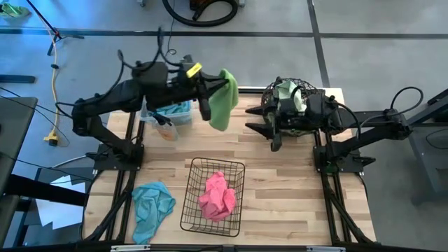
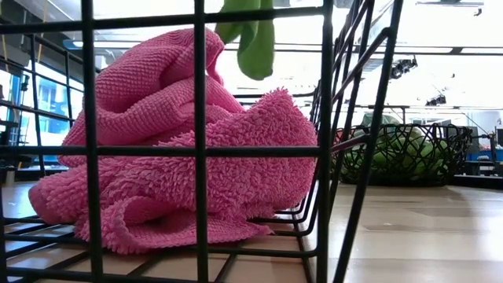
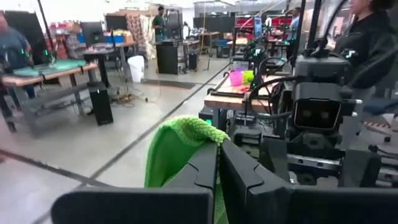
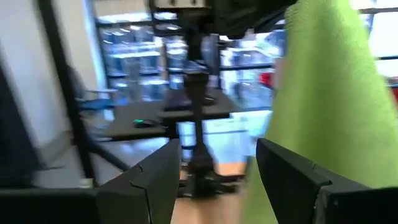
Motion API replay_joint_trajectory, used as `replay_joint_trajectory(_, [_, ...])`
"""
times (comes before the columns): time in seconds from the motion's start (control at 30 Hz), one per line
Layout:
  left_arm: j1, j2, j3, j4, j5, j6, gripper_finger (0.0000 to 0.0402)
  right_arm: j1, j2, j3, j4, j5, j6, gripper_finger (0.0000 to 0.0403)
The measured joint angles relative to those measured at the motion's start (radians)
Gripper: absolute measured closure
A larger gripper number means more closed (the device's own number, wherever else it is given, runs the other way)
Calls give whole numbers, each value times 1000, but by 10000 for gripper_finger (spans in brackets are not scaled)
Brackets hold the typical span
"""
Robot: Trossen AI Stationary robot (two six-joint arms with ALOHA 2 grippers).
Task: Sort microfiber towel by color & place in baskets
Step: Put the green microfiber towel into the round black wire basket
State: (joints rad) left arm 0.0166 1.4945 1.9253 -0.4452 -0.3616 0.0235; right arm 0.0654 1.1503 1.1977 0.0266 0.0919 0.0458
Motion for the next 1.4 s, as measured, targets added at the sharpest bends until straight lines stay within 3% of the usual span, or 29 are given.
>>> replay_joint_trajectory(0.17, [18, 16, 0, 1, 12, -54, 401, -9, 0, 0, -54, 116, -81, 191])
replay_joint_trajectory(0.53, [30, 22, 1, 5, 9, -76, 401, -86, 6, 0, -78, 116, -129, 83])
replay_joint_trajectory(0.77, [43, 69, 1, 71, 35, -82, 401, -96, 50, 0, -18, 75, -183, 51])
replay_joint_trajectory(1.03, [48, 87, 0, 79, 81, -119, 401, -99, 89, 0, 40, 386, -324, 49])
replay_joint_trajectory(1.17, [48, 87, 0, 81, 94, -152, 401, -111, 89, 0, 77, 376, -325, 49])
replay_joint_trajectory(1.4, [48, 96, 1, 138, 195, -153, 401, -145, 103, 0, 90, 256, -324, 50])
